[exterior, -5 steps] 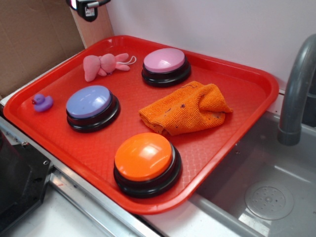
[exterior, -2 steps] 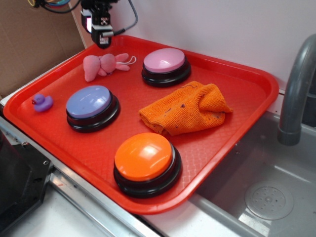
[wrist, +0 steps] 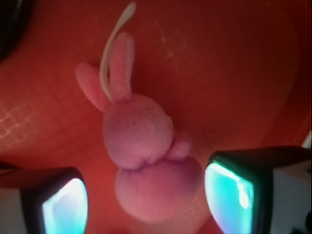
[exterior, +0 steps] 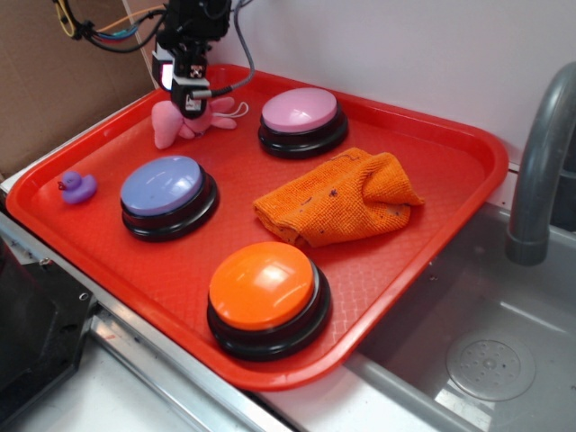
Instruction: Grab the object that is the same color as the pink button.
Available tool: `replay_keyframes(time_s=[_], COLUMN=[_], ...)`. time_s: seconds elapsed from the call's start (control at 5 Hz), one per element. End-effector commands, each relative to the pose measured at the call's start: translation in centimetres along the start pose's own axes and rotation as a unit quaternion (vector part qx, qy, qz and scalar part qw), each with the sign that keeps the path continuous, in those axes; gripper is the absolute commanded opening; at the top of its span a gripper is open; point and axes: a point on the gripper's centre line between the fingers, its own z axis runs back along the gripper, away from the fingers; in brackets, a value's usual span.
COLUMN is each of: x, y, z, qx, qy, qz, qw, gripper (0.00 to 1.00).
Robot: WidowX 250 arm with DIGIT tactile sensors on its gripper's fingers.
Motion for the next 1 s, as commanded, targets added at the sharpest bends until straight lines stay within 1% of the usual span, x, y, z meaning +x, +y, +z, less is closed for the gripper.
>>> replay_keyframes(time_s=[0.0,0.2,0.4,0.6,0.8], x=[-0.3,-0.9,-1.7,-3.6,-6.7], y=[-0.1,-0.5,-1.2,-3.9,-7.1], z=[-1.1,-0.9,1.2,5.9,10.0], qx=[0.014,0.004,0.0,-0.01,-0.036], qy=[0.022,0.011,-0.003,-0.041,-0.116], qz=[0.024,0.045,0.065,0.111,0.179], qw=[0.999,0.999,0.998,0.993,0.976], gripper=[0.51,0.0,0.0,0.0,0.0])
